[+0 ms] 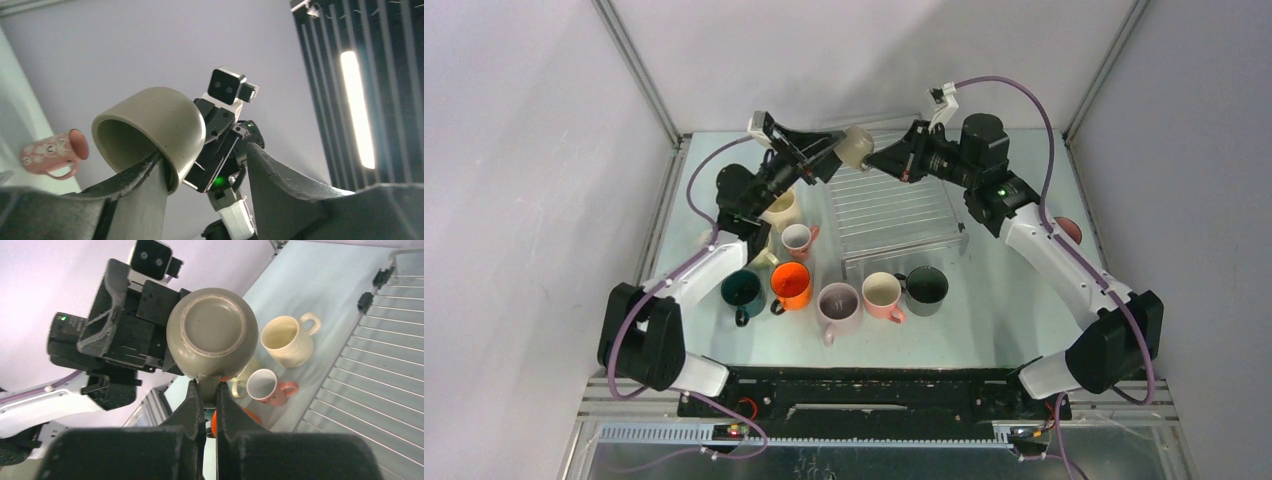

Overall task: Unload the cups from the dish rack
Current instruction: Place the cup at the center of the board.

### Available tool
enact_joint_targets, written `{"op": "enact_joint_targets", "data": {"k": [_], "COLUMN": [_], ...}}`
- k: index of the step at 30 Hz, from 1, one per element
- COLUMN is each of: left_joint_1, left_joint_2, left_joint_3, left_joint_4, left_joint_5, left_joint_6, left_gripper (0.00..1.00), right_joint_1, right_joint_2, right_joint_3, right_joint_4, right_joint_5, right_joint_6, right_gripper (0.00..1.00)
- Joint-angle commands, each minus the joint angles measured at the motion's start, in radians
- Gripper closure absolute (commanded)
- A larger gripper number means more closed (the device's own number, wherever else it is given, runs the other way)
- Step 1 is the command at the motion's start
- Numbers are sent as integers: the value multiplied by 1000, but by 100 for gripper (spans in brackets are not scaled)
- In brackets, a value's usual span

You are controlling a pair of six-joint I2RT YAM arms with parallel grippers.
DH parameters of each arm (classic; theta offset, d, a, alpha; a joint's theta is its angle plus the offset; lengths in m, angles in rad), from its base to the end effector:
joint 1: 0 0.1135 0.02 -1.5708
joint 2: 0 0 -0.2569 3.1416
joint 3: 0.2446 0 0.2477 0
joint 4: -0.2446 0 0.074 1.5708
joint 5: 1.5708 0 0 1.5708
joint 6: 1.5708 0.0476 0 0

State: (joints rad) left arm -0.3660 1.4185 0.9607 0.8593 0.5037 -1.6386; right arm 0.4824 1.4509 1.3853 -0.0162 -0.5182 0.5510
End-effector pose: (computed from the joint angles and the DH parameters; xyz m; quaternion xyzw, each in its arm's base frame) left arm 0.2996 -0.1394 0.3602 -0.1505 0.5534 -0.7546 0.3189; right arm 0.2973 0.1823 0.4032 -0.1491 0.7164 0.4874 0.4764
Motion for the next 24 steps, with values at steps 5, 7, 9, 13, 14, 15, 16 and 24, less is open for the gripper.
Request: {"op": "enact_joint_targets", "data": {"k": [5,7,9,13,14,15,16,24], "left_joint_1": [-34,-40,-44,-50,-54,-56,-57,-65], "left_joint_2": [33,39,44,52,55,56,58,57], "left_joint_3": [11,21,27,40,44,54,58,103], "left_joint_4": [242,254,268,283,283,284,284,239], "left_joint_5": [2,0,-4,-9,-8,-8,-9,8], "left_joint_6": [-134,-139,-148,-153,-151,-148,-147,-92], "left_gripper": [59,64,70,84,89,94,99,100], "right_joint_1": [-29,-31,-33,-39,-39,-39,-39,-49], "right_joint_2": [-57,-62,-69,-85,-88,-89,-92,-115], "right_joint_3": [-49,-56,-61,-89,-92,-95,-99,-120], "right_joint_4": [206,214,216,252,254,254,256,246], "right_joint_5": [-115,-123,-124,-131,-131,-131,-131,-118], "right_joint_6": [160,171,178,211,212,214,215,229], "right_gripper": [100,100,100,100,100,100,100,100]}}
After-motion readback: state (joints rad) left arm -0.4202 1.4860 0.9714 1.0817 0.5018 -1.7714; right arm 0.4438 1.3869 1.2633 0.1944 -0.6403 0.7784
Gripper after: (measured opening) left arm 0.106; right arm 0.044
